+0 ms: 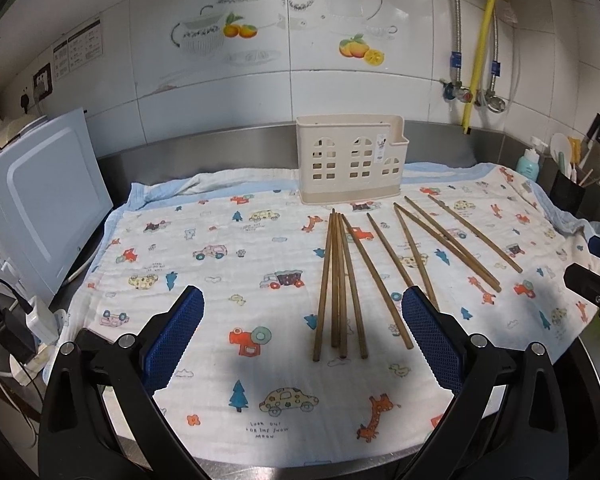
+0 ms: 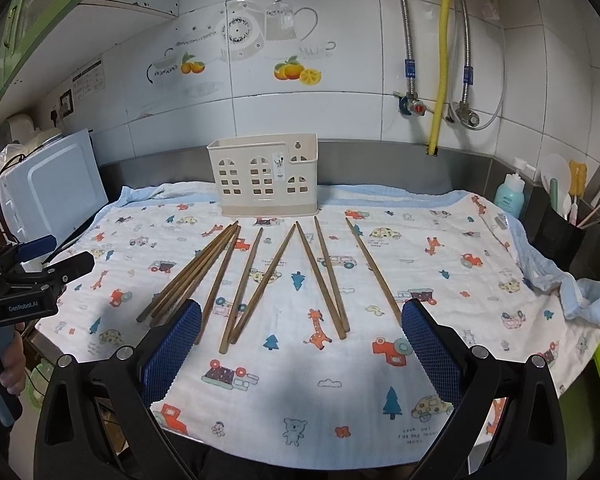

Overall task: Organize utensils
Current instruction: 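Lower the right tool toward a single chopstick and open its fingers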

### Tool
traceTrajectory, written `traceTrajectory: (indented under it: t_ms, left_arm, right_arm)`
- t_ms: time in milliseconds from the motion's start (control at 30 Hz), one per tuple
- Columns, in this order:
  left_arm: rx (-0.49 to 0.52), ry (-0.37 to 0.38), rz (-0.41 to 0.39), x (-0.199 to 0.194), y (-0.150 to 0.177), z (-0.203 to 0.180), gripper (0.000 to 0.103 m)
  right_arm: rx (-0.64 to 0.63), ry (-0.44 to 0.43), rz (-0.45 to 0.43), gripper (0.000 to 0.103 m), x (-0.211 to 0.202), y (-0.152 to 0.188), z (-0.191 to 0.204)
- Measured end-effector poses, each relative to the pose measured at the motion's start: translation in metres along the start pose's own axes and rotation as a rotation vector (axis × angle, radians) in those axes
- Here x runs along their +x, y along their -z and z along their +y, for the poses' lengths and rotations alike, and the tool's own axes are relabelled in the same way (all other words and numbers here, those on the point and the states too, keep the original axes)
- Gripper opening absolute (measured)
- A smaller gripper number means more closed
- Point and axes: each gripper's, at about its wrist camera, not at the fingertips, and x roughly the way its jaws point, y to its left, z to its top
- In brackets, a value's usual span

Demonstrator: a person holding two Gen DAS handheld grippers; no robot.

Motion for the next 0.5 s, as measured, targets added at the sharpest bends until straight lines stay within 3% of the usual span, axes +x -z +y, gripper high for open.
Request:
traceTrajectory:
  t_ms: [500]
  left_arm:
    - [-0.022, 0.008, 0.087, 0.047, 0.004, 0.003, 0.098]
  right_arm:
    - [-0.005, -0.01, 0.015, 0.097, 0.029, 0.004, -0.024]
